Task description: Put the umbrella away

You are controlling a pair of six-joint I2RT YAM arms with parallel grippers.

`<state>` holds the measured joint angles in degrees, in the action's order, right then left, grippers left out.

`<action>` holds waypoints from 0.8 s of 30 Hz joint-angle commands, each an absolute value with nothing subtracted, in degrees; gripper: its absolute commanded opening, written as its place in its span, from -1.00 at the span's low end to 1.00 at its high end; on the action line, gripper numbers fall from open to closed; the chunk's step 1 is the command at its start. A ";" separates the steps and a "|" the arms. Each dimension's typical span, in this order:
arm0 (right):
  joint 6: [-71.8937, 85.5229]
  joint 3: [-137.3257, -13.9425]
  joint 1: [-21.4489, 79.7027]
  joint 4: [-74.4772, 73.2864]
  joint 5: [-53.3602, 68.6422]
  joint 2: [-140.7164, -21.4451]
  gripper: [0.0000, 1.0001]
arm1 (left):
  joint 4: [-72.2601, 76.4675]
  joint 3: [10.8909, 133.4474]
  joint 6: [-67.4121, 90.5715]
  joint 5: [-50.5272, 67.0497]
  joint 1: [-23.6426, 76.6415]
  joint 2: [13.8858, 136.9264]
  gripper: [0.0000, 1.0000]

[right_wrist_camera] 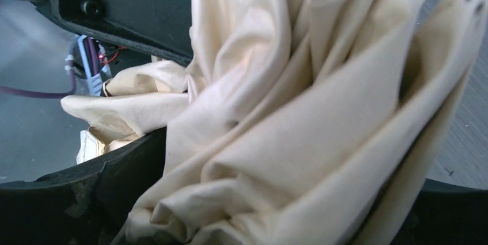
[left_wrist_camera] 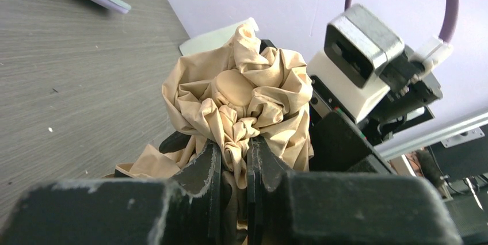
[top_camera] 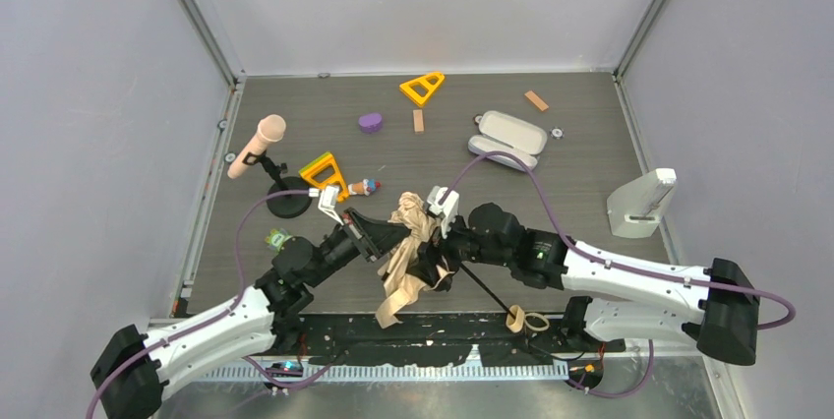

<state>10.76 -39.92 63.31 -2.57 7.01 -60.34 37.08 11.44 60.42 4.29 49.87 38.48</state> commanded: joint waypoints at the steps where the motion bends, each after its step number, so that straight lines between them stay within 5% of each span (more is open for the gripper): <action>1: 8.65 -38.49 66.45 -0.36 1.61 -60.94 0.97 | 48.00 12.91 60.48 -7.57 48.96 35.00 -1.00; 24: 5.38 -44.79 74.88 17.08 -30.63 -85.28 0.90 | 46.30 9.70 64.74 -14.69 48.96 29.08 -1.00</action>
